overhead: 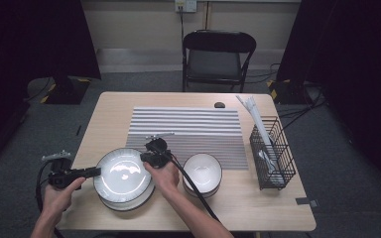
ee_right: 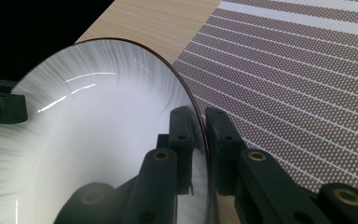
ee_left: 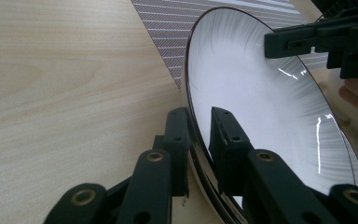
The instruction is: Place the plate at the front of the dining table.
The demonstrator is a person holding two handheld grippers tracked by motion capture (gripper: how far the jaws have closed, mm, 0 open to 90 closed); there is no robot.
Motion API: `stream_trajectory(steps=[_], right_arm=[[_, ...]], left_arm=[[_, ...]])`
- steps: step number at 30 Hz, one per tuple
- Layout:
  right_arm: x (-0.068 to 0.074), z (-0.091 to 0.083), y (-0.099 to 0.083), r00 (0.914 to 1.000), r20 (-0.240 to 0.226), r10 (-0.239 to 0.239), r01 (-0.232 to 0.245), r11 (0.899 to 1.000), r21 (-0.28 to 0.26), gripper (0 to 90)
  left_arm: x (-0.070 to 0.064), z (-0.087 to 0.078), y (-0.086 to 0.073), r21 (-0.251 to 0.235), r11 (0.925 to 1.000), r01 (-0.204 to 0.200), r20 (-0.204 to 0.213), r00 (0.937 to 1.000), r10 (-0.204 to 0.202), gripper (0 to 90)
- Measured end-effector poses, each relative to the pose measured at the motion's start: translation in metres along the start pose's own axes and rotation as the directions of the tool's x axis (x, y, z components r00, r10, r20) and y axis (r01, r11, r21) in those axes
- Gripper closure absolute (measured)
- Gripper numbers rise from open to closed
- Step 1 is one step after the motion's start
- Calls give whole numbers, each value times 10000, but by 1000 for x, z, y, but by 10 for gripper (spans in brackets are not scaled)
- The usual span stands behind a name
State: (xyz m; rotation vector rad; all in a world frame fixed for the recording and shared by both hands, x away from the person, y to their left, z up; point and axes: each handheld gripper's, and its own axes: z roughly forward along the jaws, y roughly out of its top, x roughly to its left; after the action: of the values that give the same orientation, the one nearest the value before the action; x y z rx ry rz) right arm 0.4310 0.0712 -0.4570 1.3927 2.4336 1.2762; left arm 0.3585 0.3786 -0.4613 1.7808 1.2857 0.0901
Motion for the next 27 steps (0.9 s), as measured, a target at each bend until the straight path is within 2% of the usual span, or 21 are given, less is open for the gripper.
stream_trajectory(steps=[3, 4, 7, 9, 11, 13, 20, 25, 26, 27], right_arm=[[-1, 0, 1, 10000, 7, 28, -28, 10000, -33, 822], [0, -1, 2, 10000, 40, 53, -53, 10000, -77, 823], [0, -2, 5, 10000, 93, 25, -24, 9999, -131, 820], [-1, -3, 9, 9999, 85, 63, -61, 9998, -201, 820], [-1, -3, 15, 9997, 234, -8, 14, 9997, -251, 818], [-1, -4, 17, 9998, 219, 21, -13, 9992, -389, 819], [-6, -3, 12, 9999, 93, 48, -45, 9993, -380, 827], [-7, -3, 10, 10000, -62, 27, -29, 9995, -316, 825], [-8, -2, 10, 10000, -91, -5, 3, 9995, -305, 821], [-8, -2, 10, 9999, -142, 16, -20, 9996, -278, 818]], left_arm=[[0, 1, 5, -154, 9999, -33, -259, 9997, 29, 810], [1, 1, 7, -252, 9997, 33, -182, 9998, -37, 821], [2, 1, 14, -509, 9985, -179, -351, 9993, 161, 851], [3, 2, 21, -648, 9979, -95, -407, 9991, 69, 861], [4, 3, 26, -727, 9969, -286, -537, 9982, 247, 866], [5, 4, 28, -872, 9960, -184, -489, 9987, 142, 870], [5, 6, 26, -946, 9949, -338, -553, 9981, 286, 870], [5, 9, 25, -1054, 9943, -128, -405, 9991, 86, 871], [4, 9, 25, -1027, 9942, -307, -535, 9982, 253, 872], [3, 9, 26, -992, 9946, -313, -592, 9979, 255, 874]])
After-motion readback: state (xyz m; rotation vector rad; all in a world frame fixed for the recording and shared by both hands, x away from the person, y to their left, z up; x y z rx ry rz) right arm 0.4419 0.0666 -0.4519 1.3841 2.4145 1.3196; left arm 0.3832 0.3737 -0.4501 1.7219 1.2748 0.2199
